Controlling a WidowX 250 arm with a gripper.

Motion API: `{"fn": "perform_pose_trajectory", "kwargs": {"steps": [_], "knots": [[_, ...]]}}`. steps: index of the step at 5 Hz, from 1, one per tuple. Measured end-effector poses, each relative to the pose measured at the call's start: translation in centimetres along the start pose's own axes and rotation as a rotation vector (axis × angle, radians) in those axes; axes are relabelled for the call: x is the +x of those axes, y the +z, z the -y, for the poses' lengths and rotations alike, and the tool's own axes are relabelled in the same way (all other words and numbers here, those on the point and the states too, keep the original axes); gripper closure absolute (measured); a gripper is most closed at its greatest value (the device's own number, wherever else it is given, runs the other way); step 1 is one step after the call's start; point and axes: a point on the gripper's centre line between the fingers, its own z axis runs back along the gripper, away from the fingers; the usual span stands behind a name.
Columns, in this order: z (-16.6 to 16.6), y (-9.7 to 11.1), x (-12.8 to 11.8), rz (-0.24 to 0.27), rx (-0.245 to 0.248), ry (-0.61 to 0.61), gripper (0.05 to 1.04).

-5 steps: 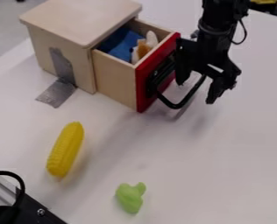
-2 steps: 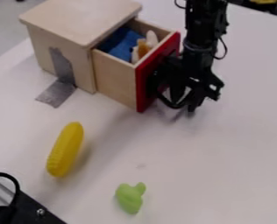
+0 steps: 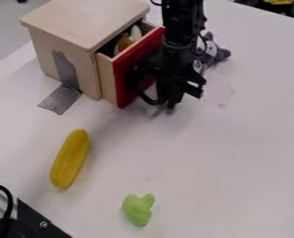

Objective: Close the drawer

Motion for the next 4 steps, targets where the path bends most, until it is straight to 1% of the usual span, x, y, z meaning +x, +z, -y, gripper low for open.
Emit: {"fn": "perform_pose_trajectory", "kwargs": {"steps": [2,3,4], "knots": [[-3.1,-0.8,-0.8,0.000,0.034,0.008,0.961],[-3.5,-0.9,-1.1,-0.003,0.040,0.009,0.961],[-3.7,-0.5,-1.7,0.014,0.045,0.015,0.961]]}}
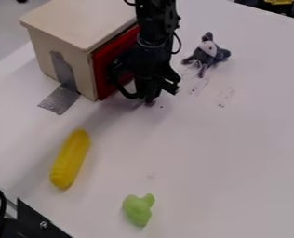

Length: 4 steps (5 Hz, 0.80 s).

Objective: Close the drawer

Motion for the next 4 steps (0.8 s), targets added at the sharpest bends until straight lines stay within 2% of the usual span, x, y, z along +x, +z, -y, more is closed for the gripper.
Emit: {"fn": "perform_pose_trajectory", "kwargs": {"steps": [1,2,3,4], "knots": [[-0.5,2.4,-0.6,0.060,-0.003,0.033,0.939],[-1.0,4.4,-2.1,0.078,-0.034,0.078,0.731],[-1.1,7.4,-5.1,0.038,-0.071,0.103,0.438],[0.1,10.2,-6.4,0.061,-0.106,0.081,0.151]]}}
